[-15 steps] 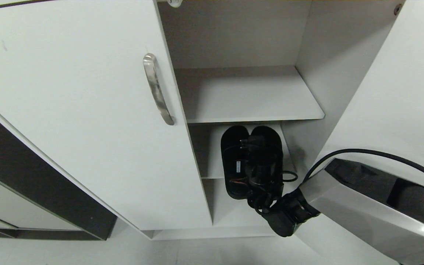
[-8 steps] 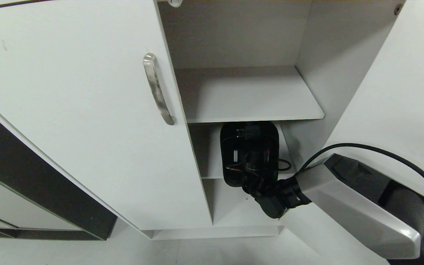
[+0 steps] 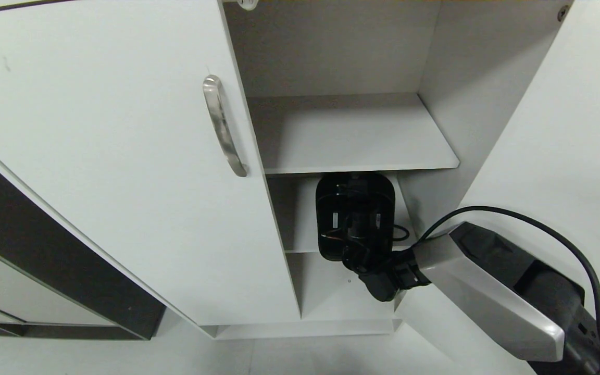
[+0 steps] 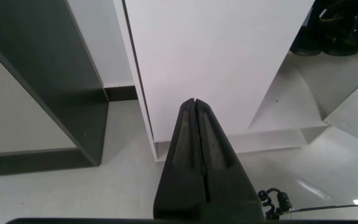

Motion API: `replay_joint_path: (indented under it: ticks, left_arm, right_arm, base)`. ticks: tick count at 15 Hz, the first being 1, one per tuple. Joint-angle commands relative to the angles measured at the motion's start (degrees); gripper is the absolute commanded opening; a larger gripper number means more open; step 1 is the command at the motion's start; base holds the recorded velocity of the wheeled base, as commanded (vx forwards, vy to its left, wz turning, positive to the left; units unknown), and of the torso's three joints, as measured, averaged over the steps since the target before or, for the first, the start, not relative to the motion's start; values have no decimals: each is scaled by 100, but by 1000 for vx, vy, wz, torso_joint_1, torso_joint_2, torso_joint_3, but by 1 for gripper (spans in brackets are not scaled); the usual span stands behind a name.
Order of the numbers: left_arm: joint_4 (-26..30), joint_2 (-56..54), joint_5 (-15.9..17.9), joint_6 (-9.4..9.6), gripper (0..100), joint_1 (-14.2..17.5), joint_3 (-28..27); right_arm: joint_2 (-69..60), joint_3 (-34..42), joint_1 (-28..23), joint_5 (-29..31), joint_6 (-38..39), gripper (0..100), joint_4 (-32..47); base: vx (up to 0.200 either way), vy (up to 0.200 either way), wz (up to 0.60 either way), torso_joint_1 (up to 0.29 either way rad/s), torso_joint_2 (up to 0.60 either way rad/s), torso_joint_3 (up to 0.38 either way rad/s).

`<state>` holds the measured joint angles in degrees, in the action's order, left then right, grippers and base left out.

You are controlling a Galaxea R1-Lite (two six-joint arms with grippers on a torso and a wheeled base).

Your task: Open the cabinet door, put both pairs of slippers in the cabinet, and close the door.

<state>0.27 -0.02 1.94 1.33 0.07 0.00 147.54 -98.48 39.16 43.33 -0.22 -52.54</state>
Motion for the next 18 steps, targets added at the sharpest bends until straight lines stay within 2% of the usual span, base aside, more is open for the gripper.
replay_joint_path:
  ticks: [1,4,5,9,18]
  left_arm:
    - [0,2,0,-1,0,1,0]
    - [0,2,0,-1,0,1,-9]
    - [0,11,0,-1,0,1,-9]
    - [0,2,0,-1,0,1,0]
    - [0,2,0,8,0,1,-9]
  right_arm:
    - [82,-14,-4,0,31,0,42]
    - [82,-14,-4,-8,22,0,51]
    - [82,-5,-22,-8,31,100,60]
    - [47,118,-48,0,22,100,51]
    - [-859,1568,259,0,13,100,-459]
  base:
    - [0,0,0,0,0,0]
    - [0,0,0,0,0,0]
    - [0,0,0,0,0,0]
    - [0,0,0,0,0,0]
    - [0,0,0,0,0,0]
